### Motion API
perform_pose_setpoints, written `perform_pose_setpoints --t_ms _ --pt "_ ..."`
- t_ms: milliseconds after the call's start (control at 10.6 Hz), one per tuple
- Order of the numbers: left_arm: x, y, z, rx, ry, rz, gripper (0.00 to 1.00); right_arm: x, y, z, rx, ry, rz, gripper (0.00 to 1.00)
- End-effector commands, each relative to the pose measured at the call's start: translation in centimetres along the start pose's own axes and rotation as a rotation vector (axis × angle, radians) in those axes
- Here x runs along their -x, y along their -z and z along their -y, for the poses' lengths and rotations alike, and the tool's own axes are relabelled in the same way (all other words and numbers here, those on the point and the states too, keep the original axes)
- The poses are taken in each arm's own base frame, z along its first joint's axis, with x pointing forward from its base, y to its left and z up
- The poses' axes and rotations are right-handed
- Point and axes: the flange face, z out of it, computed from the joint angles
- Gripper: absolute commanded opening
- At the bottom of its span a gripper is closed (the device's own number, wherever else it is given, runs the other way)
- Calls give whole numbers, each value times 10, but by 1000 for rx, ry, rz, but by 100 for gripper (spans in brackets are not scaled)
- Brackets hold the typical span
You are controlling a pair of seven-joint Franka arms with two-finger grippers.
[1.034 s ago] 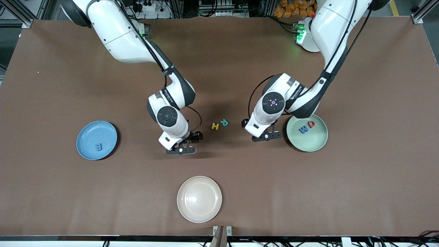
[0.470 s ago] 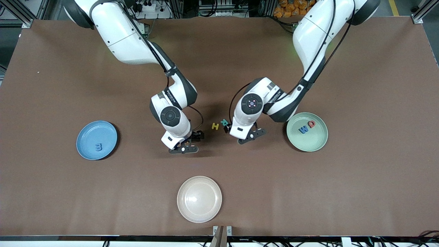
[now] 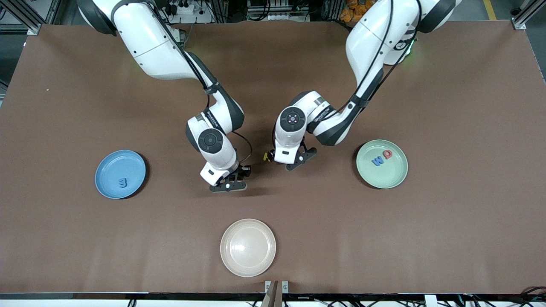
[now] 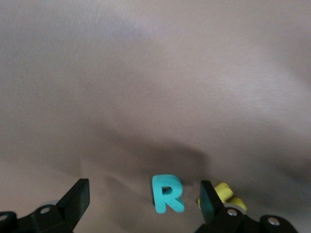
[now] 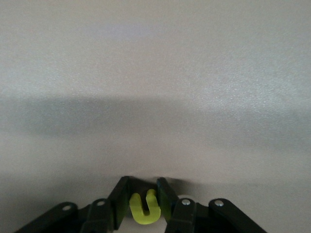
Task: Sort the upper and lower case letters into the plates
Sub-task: 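Place the u on the blue plate while the left gripper carries R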
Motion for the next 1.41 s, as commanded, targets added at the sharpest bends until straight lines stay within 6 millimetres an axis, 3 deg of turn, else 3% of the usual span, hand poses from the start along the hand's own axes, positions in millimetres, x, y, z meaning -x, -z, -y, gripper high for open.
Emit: perform_pose_setpoints --t_ms 0,282,470,564,752,1034,1316 --pt "1 -10 -8 0 34 -38 100 4 -18 -14 12 13 -11 0" --pt "-2 -15 -18 15 59 -32 93 1 -10 -14 11 11 -14 0" --pt "-2 -16 -18 14 63 -31 62 -6 7 -20 13 -3 -16 0" --pt "-2 -16 -18 14 65 -30 53 -11 20 -25 16 -11 -15 0" --pt "-1 -15 -18 13 79 -23 51 -22 50 -43 27 -23 -1 0" --pt "19 -17 -20 10 97 -5 51 -46 85 -98 47 -27 24 0" --pt "27 -16 -22 11 96 -3 53 -56 99 -190 106 -54 114 0"
